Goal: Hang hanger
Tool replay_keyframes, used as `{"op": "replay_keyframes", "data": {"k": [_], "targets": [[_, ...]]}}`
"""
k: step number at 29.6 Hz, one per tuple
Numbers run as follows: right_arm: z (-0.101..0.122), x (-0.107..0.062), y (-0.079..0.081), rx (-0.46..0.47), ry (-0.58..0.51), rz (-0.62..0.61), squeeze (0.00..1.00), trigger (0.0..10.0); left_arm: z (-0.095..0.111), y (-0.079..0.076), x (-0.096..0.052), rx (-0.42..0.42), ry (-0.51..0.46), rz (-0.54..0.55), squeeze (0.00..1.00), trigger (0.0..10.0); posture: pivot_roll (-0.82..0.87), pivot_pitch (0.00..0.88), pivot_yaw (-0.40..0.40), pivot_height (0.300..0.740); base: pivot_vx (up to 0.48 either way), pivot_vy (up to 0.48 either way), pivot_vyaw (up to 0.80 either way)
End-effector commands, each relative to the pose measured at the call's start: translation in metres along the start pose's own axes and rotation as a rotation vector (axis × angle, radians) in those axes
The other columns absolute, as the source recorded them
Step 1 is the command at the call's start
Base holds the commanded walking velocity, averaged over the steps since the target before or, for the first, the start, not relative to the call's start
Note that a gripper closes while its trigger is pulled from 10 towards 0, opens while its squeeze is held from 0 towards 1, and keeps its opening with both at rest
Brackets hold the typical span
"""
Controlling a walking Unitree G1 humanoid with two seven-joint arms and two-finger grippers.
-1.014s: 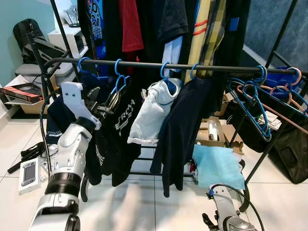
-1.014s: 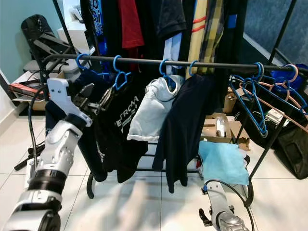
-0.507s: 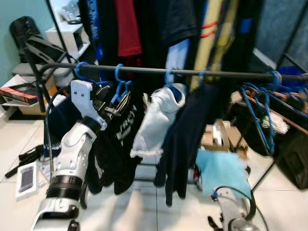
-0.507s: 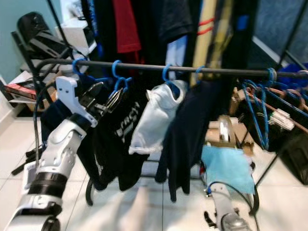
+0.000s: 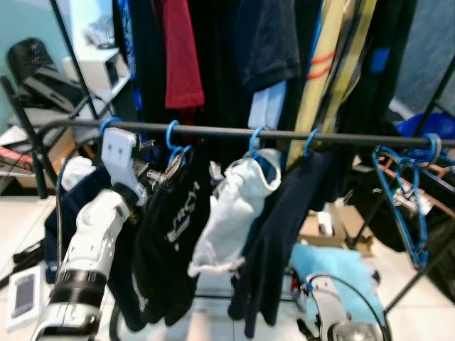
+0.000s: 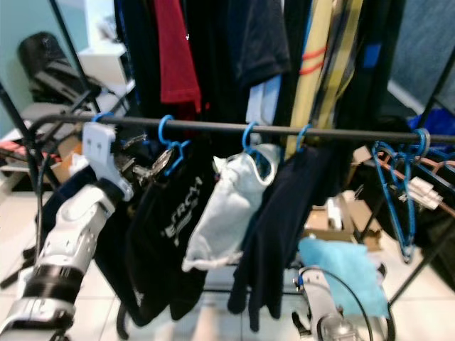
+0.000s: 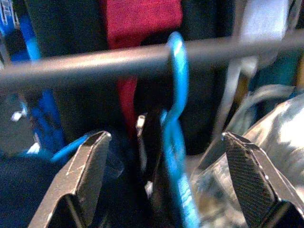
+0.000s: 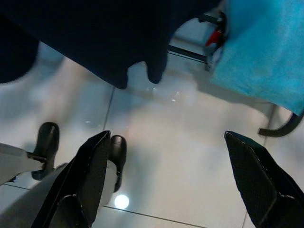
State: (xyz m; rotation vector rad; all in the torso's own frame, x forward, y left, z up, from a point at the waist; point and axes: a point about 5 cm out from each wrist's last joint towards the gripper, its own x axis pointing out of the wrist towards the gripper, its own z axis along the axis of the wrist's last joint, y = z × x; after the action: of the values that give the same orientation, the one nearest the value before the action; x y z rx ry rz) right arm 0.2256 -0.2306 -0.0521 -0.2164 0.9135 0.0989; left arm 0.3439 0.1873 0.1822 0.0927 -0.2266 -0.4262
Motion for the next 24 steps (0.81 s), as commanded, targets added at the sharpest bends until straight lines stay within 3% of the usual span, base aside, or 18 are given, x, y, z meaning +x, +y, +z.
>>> {"op": "replay_keyframes", "data": {"k": [1, 5, 10, 11, 16, 21, 24], "targets": [[-0.004, 0.000, 0.001, -0.004, 0.014, 0.003, 0.00, 10.0, -0.010, 0.008, -0.004, 0.053, 0.089, 0.040, 0.00, 10.0, -0.08, 0.000, 0.023, 0.740, 0.000, 0.000, 0.00], [-0.005, 0.000, 0.003, -0.001, 0.013, 0.003, 0.00, 10.0, -0.014, 0.017, -0.006, 0.102, 0.137, 0.085, 0.00, 10.0, -0.08, 0.000, 0.028, 0.740, 0.000, 0.000, 0.00], [-0.005, 0.000, 0.004, 0.002, 0.013, 0.004, 0.00, 10.0, -0.014, 0.008, -0.003, 0.072, 0.116, 0.034, 0.00, 10.0, -0.08, 0.000, 0.034, 0.740, 0.000, 0.000, 0.00], [-0.006, 0.000, 0.005, 0.002, 0.013, 0.006, 0.00, 10.0, -0.016, -0.002, 0.003, 0.026, 0.093, -0.023, 0.00, 10.0, -0.08, 0.000, 0.037, 0.740, 0.000, 0.000, 0.00], [-0.005, 0.001, 0.006, -0.002, 0.015, 0.007, 0.00, 10.0, -0.017, -0.003, 0.013, -0.009, 0.090, -0.070, 0.00, 10.0, -0.09, 0.000, 0.040, 0.740, 0.000, 0.000, 0.00], [-0.006, 0.000, 0.006, -0.003, 0.014, 0.006, 0.00, 10.0, -0.021, -0.003, 0.029, 0.027, 0.147, -0.070, 0.00, 10.0, -0.12, 0.000, 0.055, 0.740, 0.000, 0.000, 0.00], [-0.006, 0.000, 0.006, -0.004, 0.015, 0.005, 0.00, 10.0, -0.022, -0.004, 0.032, 0.046, 0.160, -0.063, 0.00, 10.0, -0.12, 0.000, 0.055, 0.740, 0.000, 0.000, 0.00]]}}
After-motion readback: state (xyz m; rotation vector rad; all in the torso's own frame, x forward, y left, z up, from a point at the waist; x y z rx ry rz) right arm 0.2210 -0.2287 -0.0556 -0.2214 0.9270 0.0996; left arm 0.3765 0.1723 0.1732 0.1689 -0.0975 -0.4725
